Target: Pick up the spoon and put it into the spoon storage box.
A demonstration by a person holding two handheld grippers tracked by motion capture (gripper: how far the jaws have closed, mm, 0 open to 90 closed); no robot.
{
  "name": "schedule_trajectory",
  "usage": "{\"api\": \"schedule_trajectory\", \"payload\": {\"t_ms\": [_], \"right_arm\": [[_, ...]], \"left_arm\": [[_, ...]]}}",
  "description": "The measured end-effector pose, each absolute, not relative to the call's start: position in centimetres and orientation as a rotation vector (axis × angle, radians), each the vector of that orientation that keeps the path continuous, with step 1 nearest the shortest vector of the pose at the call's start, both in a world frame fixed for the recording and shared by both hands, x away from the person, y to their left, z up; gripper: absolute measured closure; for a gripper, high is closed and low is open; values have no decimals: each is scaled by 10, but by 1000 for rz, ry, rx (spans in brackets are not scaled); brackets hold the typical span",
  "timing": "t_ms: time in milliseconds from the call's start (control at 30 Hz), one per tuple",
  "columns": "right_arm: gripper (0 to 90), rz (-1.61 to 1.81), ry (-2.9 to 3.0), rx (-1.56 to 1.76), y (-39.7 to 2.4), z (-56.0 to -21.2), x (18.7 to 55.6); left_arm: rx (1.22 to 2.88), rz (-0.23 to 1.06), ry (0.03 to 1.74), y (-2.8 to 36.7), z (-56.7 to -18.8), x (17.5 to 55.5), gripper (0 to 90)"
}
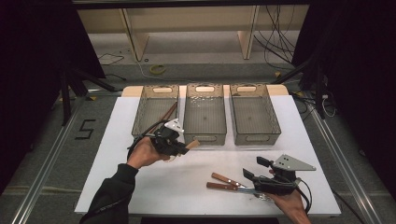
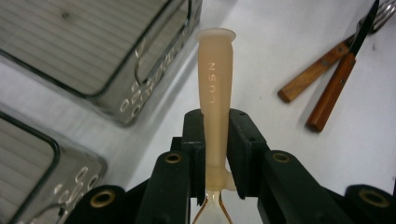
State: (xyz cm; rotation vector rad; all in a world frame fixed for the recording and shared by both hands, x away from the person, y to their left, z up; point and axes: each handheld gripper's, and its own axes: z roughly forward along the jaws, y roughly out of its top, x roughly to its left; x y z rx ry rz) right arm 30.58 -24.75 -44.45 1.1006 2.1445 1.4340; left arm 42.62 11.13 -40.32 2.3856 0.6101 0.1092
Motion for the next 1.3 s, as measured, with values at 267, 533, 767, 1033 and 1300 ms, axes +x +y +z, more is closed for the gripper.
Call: {"api": "schedule_trajectory", "payload": {"t_ms": [267, 533, 767, 1033, 1300], "right_arm": [[281, 1436, 2144, 1099, -248, -444, 305], [281, 1437, 2144, 1098, -248, -444, 306], [281, 1438, 2144, 1098, -248, -444, 306], [281, 1438, 2146, 1099, -248, -444, 306], [281, 1441, 2146, 1098, -248, -444, 306]], "left_arm": [[2314, 153, 651, 108, -389, 438, 773], [2233, 194, 698, 108, -376, 451, 773], [2200, 216, 723, 104, -368, 465, 773], [2185, 231, 741, 94, -363, 478, 773], [2166, 251, 764, 88, -361, 492, 772]]}}
